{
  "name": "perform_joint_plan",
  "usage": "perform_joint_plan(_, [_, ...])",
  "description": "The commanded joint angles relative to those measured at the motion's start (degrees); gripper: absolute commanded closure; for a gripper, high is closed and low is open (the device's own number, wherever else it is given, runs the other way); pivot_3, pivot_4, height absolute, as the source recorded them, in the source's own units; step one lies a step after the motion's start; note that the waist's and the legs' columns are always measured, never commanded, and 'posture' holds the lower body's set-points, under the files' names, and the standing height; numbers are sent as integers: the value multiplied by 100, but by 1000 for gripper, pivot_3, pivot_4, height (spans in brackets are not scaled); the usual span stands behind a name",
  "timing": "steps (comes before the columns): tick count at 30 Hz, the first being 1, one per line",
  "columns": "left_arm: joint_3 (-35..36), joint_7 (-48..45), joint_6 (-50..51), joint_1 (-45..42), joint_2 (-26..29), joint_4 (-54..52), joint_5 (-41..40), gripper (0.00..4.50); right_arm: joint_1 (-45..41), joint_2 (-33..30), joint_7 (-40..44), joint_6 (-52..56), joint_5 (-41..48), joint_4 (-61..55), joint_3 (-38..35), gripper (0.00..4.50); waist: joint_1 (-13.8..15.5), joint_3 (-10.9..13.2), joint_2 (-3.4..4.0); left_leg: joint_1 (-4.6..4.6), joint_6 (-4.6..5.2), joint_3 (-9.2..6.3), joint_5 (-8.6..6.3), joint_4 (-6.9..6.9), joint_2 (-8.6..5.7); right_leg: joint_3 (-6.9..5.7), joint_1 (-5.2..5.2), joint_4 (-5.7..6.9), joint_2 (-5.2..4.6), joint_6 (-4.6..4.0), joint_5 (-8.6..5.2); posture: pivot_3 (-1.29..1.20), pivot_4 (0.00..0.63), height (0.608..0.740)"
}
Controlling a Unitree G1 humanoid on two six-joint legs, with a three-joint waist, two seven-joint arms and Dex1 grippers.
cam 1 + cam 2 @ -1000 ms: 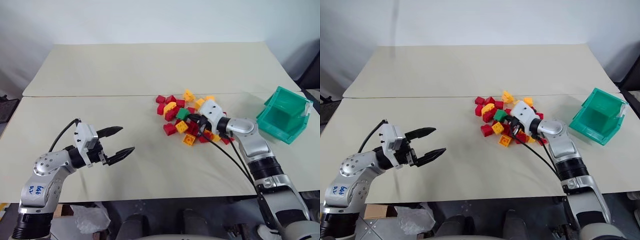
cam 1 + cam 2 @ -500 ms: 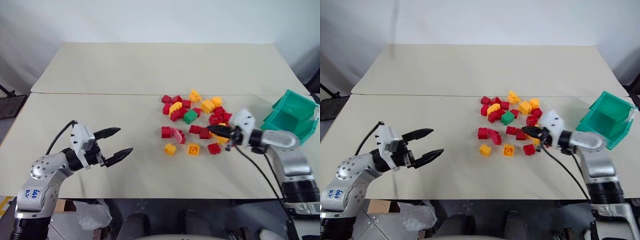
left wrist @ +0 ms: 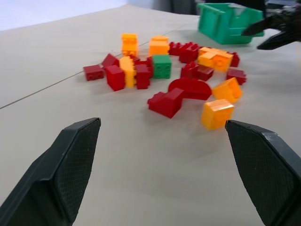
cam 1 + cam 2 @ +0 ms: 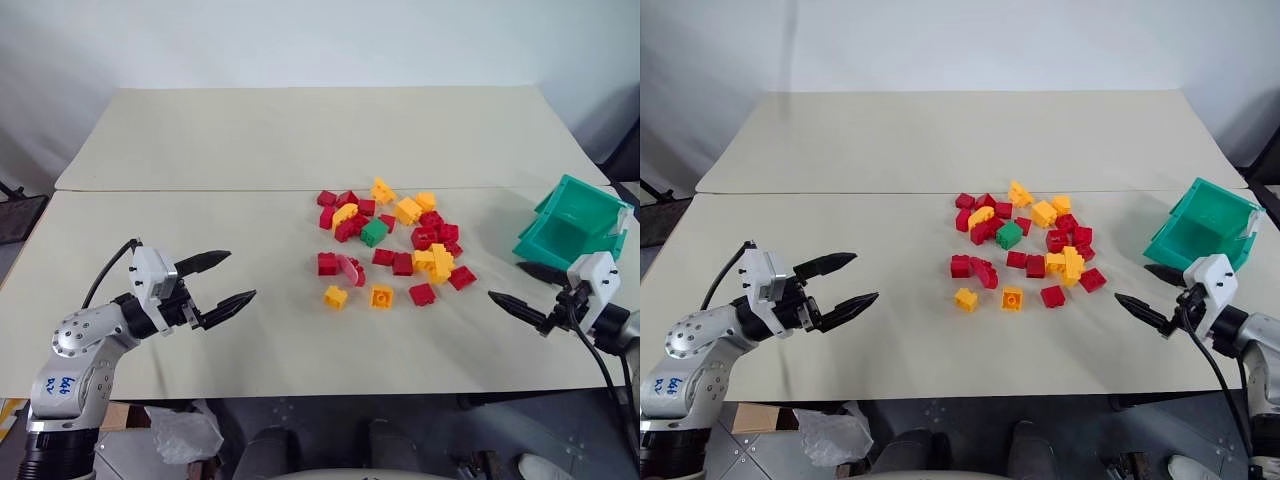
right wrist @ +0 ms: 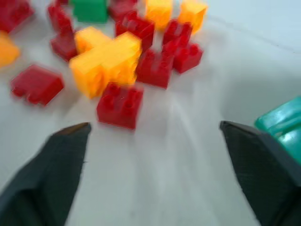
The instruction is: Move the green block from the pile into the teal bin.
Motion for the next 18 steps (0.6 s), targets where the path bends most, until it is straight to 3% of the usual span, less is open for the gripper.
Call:
perform_joint_plan(1, [-25, -93, 116, -162, 29, -135, -222, 0, -337, 24, -206, 1230, 764, -1371, 302, 13, 9, 2, 4, 0, 0, -1, 0, 0, 1, 2, -1, 2, -1, 0, 0, 0, 150, 740])
perform_joint_plan(5, [-219, -178, 41, -410, 23, -26, -70, 0, -1128, -87, -957, 2858, 391, -2156, 1449, 13, 20, 2, 5, -4, -1, -11, 0, 6, 4, -3, -3, 2, -2, -6, 4, 0, 150, 740])
perform_joint_plan(8, [-305, -168, -100, -601, 7, 69, 64, 0, -1942, 260, -1691, 3567, 26, -2092, 2053, 13, 27, 2, 5, -14, -2, -19, -1, 4, 2, -7, -9, -4, -6, -8, 4, 0, 150, 740])
perform_joint_plan(12, [-308, -107, -144, -731, -7, 155, 93, 0, -2641, 765, -2257, 3440, -796, -1562, 2820, 13, 23, 2, 5, -24, -4, -24, -2, 1, -5, -17, -22, 2, -7, -8, 5, 0, 150, 740])
perform_joint_plan(18, [-250, -31, -88, -509, 16, -42, 73, 0, -3218, 1542, -2920, 2887, -1569, -589, 3193, 13, -1, 2, 5, -40, -3, -23, -3, -7, -16, -24, -43, 9, -7, -5, 6, 0, 150, 740])
